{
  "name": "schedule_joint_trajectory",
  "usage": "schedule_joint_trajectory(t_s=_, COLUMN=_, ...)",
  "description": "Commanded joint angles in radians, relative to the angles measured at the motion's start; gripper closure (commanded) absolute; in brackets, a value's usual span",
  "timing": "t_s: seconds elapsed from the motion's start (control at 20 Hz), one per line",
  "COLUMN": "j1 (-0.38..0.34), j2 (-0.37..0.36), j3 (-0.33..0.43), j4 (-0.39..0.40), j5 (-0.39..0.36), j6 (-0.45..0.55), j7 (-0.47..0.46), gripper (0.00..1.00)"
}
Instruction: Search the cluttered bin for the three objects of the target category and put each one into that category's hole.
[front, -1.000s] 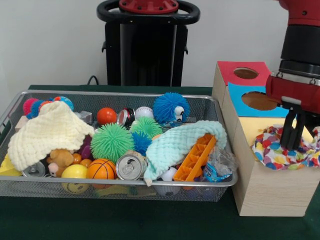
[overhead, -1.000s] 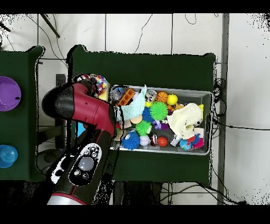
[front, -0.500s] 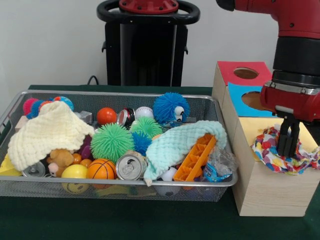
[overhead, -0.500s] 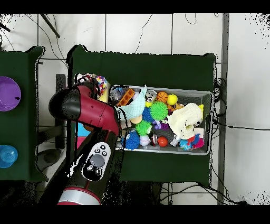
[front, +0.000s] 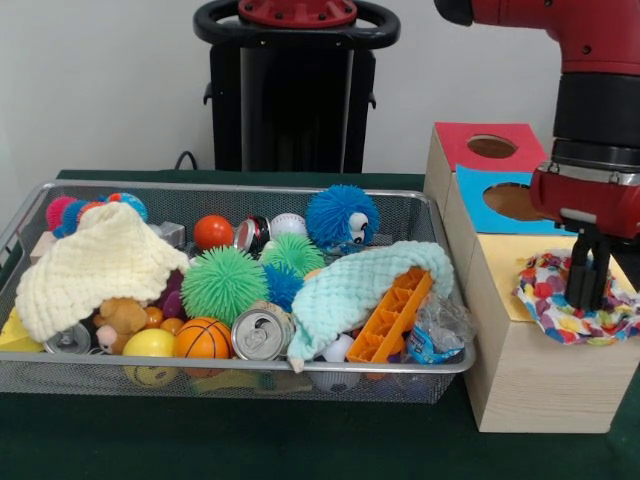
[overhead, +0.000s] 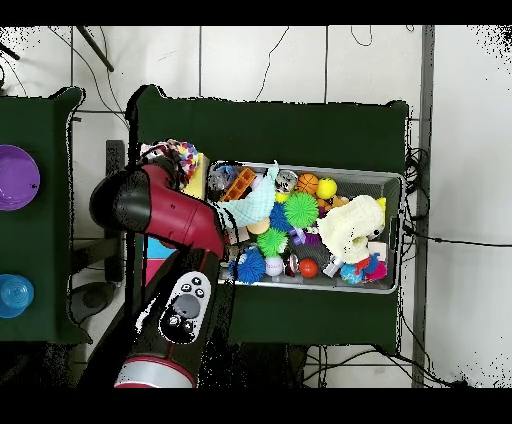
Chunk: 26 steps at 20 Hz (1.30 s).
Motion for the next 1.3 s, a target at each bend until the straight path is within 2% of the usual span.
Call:
schedule_joint_trajectory(t_s=0.05, j1=-0.027, j2=0.0, j3=0.117, j4=0.137, j5=0.013, j6=0.028, j7=0.186, gripper=1.0)
schedule_joint_trajectory(t_s=0.25, j1=-0.003, j2=0.003, j3=0.089, j4=0.139, j5=0.021, j6=0.062, j7=0.209, gripper=1.0)
schedule_joint_trajectory(t_s=0.65, j1=0.005, j2=-0.027, j3=0.067, j4=0.202, j5=0.009, j6=0.075, j7=0.204, gripper=1.0)
schedule_joint_trajectory(t_s=1.3, j1=-0.055, j2=-0.066, j3=0.126, j4=0.293, j5=-0.02, j6=-0.01, j7=0.147, gripper=1.0)
